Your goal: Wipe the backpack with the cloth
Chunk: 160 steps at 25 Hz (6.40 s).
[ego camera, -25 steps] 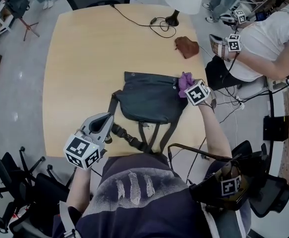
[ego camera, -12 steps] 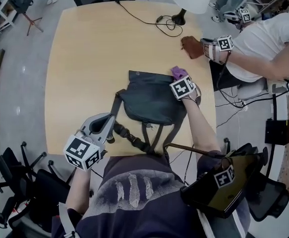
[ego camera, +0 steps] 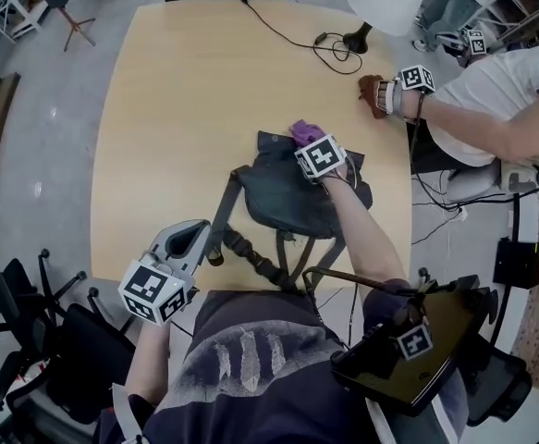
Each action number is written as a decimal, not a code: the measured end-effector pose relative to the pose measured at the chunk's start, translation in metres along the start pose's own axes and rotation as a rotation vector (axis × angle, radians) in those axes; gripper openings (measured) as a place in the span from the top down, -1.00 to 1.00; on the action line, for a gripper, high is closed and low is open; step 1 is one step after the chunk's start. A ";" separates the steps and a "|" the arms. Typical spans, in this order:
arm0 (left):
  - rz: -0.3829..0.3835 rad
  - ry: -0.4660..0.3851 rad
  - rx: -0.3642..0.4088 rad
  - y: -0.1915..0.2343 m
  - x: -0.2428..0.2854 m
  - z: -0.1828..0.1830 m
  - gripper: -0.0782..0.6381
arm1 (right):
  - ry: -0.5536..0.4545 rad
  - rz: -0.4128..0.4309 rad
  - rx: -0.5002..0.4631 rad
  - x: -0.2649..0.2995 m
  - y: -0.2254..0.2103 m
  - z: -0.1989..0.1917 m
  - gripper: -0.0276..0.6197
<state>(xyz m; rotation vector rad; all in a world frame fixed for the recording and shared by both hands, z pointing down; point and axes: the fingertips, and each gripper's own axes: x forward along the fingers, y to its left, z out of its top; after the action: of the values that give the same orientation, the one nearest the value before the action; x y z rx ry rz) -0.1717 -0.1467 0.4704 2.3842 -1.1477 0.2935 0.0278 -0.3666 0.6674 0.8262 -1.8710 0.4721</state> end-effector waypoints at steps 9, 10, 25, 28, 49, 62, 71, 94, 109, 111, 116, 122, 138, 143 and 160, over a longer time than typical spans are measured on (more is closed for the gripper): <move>0.038 -0.019 -0.030 0.020 -0.017 -0.007 0.76 | -0.057 0.210 0.128 0.011 0.040 0.037 0.82; 0.040 -0.018 -0.035 0.021 -0.018 -0.009 0.76 | -0.058 0.226 0.125 0.012 0.046 0.041 0.82; 0.056 -0.030 -0.035 0.036 -0.028 -0.004 0.76 | -0.181 0.752 0.245 -0.025 0.151 0.114 0.82; 0.038 -0.040 -0.023 0.031 -0.024 0.001 0.76 | -0.266 0.917 0.310 -0.070 0.169 0.131 0.82; -0.068 -0.008 0.026 -0.004 -0.002 -0.001 0.76 | -0.049 0.211 -0.173 -0.042 0.111 0.006 0.82; -0.095 0.004 0.057 -0.020 0.007 0.002 0.76 | 0.033 0.103 -0.042 -0.058 0.018 -0.064 0.82; -0.127 0.002 0.120 -0.047 0.021 0.021 0.76 | 0.027 0.044 0.008 -0.075 -0.018 -0.089 0.82; -0.157 0.011 0.104 -0.049 0.033 0.009 0.76 | 0.041 -0.342 0.094 -0.186 -0.128 -0.179 0.82; -0.145 -0.007 0.085 -0.042 0.016 0.001 0.76 | -0.052 -0.117 0.142 -0.125 -0.001 -0.149 0.82; -0.151 -0.010 0.080 -0.041 0.015 -0.001 0.76 | -0.036 -0.120 0.101 -0.122 0.011 -0.143 0.82; -0.169 -0.022 0.083 -0.044 0.009 -0.004 0.76 | -0.059 -0.051 0.017 -0.121 0.063 -0.119 0.82; -0.172 -0.039 0.085 -0.036 -0.002 -0.002 0.76 | -0.048 0.017 -0.099 -0.108 0.118 -0.087 0.82; -0.214 -0.049 0.084 -0.005 -0.032 -0.008 0.76 | -0.262 0.370 -0.001 -0.105 0.249 0.005 0.82; -0.237 -0.055 0.097 -0.012 -0.034 -0.004 0.76 | -0.449 0.537 0.138 -0.165 0.270 0.040 0.82; -0.246 -0.050 0.174 -0.086 -0.034 -0.009 0.76 | -0.837 0.455 0.153 -0.320 0.245 0.010 0.82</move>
<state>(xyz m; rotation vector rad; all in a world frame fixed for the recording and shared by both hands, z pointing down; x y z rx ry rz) -0.1263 -0.0727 0.4373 2.6668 -0.8682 0.2609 -0.0685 -0.0975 0.3830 0.7509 -2.8576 0.6085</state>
